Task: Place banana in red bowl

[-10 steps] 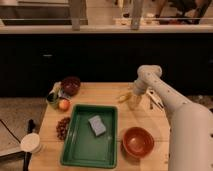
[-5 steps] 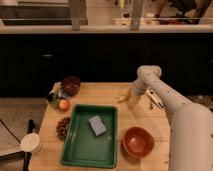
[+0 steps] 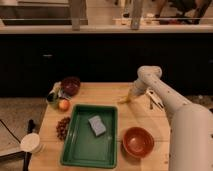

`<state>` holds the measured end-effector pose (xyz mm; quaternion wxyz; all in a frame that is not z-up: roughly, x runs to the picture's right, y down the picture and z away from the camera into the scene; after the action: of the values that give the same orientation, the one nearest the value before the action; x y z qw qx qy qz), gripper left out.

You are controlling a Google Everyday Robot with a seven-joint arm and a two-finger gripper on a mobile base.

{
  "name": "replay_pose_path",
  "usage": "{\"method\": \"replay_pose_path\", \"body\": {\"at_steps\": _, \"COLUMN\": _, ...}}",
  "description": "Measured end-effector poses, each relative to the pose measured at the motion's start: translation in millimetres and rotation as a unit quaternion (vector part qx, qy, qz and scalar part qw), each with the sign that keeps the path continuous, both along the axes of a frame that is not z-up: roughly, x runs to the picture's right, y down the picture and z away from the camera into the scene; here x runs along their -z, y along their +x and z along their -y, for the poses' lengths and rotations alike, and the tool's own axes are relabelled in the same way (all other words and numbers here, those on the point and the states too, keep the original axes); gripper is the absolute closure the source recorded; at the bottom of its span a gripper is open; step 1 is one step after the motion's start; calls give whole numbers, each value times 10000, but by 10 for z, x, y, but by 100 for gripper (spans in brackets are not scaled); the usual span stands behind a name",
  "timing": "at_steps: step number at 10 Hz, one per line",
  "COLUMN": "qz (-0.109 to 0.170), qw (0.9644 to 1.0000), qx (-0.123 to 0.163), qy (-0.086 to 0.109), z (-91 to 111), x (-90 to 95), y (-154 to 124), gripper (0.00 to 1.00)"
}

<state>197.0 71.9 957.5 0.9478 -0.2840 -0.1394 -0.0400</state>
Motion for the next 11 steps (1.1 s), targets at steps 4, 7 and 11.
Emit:
{"method": "replay_pose_path", "body": {"at_steps": 4, "qz": 1, "qw": 10000, "qx": -20, "qy": -19, "z": -9, "x": 4, "y": 5, "gripper": 100}}
{"method": "replay_pose_path", "body": {"at_steps": 7, "qz": -14, "qw": 10000, "qx": -5, "qy": -20, "z": -9, "x": 10, "y": 21, "gripper": 100}}
{"method": "replay_pose_path", "body": {"at_steps": 11, "qz": -21, "qw": 10000, "qx": -4, "qy": -21, "z": -11, "x": 9, "y": 28, "gripper": 100}}
